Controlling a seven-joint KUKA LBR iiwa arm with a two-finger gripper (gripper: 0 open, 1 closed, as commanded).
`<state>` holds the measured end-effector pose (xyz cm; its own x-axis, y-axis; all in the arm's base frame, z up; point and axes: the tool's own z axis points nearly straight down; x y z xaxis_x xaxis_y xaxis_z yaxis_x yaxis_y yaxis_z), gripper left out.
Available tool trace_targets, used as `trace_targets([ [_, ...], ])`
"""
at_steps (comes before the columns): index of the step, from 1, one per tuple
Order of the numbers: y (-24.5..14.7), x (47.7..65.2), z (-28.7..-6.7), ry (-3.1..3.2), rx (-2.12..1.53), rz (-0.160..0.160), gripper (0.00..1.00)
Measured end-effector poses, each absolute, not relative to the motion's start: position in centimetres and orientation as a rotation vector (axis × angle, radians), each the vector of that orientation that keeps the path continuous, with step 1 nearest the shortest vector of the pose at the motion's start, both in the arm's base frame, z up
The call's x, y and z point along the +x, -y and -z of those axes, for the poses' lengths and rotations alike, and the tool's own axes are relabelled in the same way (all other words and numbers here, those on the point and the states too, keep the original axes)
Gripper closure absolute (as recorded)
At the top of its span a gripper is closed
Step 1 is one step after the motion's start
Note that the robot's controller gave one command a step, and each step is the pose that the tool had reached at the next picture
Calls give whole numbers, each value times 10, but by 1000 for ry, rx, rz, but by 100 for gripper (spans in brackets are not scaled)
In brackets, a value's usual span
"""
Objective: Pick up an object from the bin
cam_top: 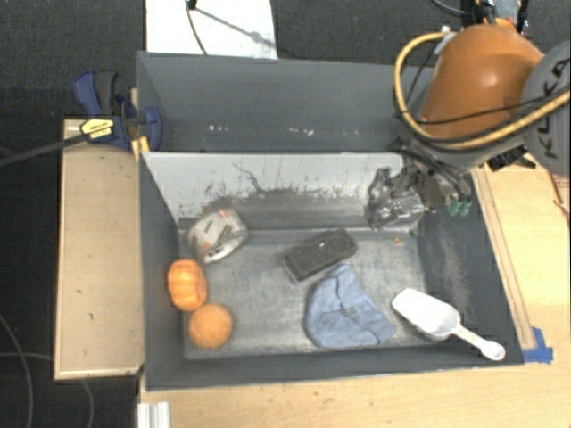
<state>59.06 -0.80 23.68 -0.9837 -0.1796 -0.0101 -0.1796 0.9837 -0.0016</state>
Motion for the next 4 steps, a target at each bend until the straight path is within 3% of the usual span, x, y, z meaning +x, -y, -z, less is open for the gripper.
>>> trace_targets([
  [1,8,589,-234,-3125,-283,0,100],
  [2,-29,576,-162,-2888,-1236,-3,0],
  [3,-29,577,-164,-2888,-1232,-1,0],
  [4,-30,584,-85,-2900,-1129,0,100],
])
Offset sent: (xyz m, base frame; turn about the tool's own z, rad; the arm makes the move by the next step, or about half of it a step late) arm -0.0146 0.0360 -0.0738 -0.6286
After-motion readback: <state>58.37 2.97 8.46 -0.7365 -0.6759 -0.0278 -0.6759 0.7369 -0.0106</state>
